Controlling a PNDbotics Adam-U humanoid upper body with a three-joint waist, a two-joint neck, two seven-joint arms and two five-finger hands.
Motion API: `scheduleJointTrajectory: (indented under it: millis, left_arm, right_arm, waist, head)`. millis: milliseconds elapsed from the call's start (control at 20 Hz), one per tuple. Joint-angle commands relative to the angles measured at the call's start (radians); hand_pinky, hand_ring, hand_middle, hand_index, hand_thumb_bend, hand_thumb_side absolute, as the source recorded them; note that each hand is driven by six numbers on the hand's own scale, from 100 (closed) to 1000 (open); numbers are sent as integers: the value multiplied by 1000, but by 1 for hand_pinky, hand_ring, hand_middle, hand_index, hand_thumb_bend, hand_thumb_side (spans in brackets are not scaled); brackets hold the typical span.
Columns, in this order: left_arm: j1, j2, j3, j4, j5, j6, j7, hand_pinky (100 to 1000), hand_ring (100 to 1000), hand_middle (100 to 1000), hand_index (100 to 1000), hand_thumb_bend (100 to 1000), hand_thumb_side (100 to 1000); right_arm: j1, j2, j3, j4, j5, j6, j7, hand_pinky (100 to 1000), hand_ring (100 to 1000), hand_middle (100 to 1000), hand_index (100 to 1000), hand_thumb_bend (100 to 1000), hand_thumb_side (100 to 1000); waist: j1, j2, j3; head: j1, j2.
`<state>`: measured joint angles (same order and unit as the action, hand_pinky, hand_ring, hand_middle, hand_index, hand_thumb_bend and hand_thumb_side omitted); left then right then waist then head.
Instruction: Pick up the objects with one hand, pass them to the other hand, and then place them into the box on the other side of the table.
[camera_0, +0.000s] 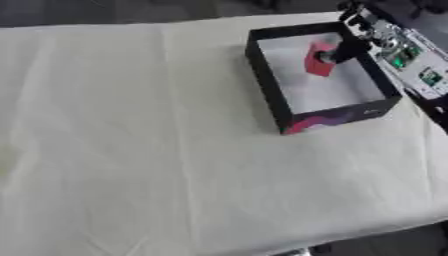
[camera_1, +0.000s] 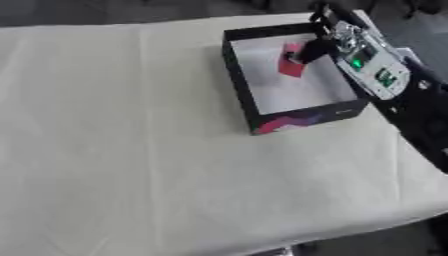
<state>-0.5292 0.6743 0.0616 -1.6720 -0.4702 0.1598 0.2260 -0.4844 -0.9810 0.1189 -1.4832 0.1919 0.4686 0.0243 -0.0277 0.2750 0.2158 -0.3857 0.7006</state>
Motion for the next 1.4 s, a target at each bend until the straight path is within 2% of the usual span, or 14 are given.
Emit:
scheduleJointTrajectory:
  millis: [50, 200, 250, 300, 350, 400, 450, 600, 700, 800, 1050, 1200, 1250, 1400]
  left_arm:
    - [-16, 45, 18, -2, 11, 1, 6, 778, 640, 648, 835, 362, 419]
    - [-14, 49, 21, 0, 14, 2, 8, 778, 640, 648, 834, 363, 418]
    - [-12, 53, 23, 2, 15, 3, 8, 779, 641, 649, 834, 365, 420]
    - [-11, 60, 26, 5, 17, 4, 7, 779, 642, 649, 833, 366, 421]
    - [-11, 68, 30, 9, 20, 5, 6, 779, 643, 650, 833, 369, 421]
    - [-13, 80, 31, 17, 26, 5, 0, 781, 648, 656, 838, 372, 424]
    - [-19, 98, 29, 29, 33, 5, -13, 783, 652, 661, 842, 376, 428]
    - [-48, 165, 19, 84, 75, -2, -108, 793, 670, 679, 870, 391, 458]
    - [-70, 222, 6, 136, 112, -15, -203, 807, 692, 701, 884, 424, 473]
    - [-95, 270, -10, 189, 141, -39, -301, 818, 713, 719, 897, 446, 505]
    - [-151, 353, -51, 310, 215, -116, -544, 840, 739, 740, 909, 497, 526]
    - [-170, 389, -79, 348, 202, -161, -643, 868, 773, 766, 917, 604, 494]
    - [-178, 394, -90, 365, 194, -175, -684, 882, 791, 772, 913, 676, 470]
    - [-214, 398, -116, 413, 177, -237, -821, 887, 796, 766, 904, 741, 405]
  right_arm:
    - [-15, -44, -22, -2, 62, -36, 57, 907, 909, 839, 973, 595, 160]
    - [-21, -33, -54, -20, 117, -59, 111, 903, 902, 838, 977, 571, 160]
    - [-28, -25, -70, -30, 135, -58, 119, 886, 883, 832, 973, 429, 100]
    - [-39, -12, -95, -44, 154, -47, 113, 878, 860, 818, 968, 406, 100]
    - [-47, 4, -121, -61, 171, -33, 101, 875, 836, 783, 953, 319, 100]
    - [-54, 26, -149, -84, 173, -17, 86, 878, 829, 770, 934, 180, 120]
    - [-61, 49, -175, -113, 155, -4, 61, 882, 830, 770, 934, 178, 147]
    - [-35, 77, -188, -230, -90, -13, -167, 889, 832, 787, 949, 163, 254]
    - [-26, 85, -180, -281, -206, -44, -285, 887, 831, 790, 948, 183, 276]
    - [-22, 91, -173, -320, -260, -62, -358, 884, 828, 788, 947, 210, 262]
    - [-24, 104, -159, -402, -283, -66, -409, 880, 824, 785, 943, 214, 253]
    - [-26, 104, -153, -428, -276, -58, -399, 879, 822, 784, 941, 217, 253]
    - [-28, 106, -152, -433, -274, -56, -396, 879, 822, 783, 941, 217, 255]
    - [-30, 108, -149, -438, -266, -47, -391, 878, 820, 781, 940, 220, 254]
  waist:
    - [1, -15, 0]
    - [3, -15, -2]
    - [4, -16, -4]
    - [6, -16, -8]
    - [8, -16, -11]
    - [11, -16, -13]
    - [14, -16, -13]
    - [22, -15, -12]
    - [28, -14, -11]
    - [31, -14, -10]
    - [37, -14, -10]
    - [40, -14, -8]
    - [41, -14, -8]
    - [39, -15, -7]
  head:
    - [4, -10]
    - [10, -10]
    - [19, -8]
    - [34, -6]
    - [49, -3]
    - [68, 0]
    - [88, 3]
    - [144, 7]
    - [177, 9]
    - [199, 9]
    - [240, 9]
    - [260, 6]
    - [265, 6]
    - [277, 2]
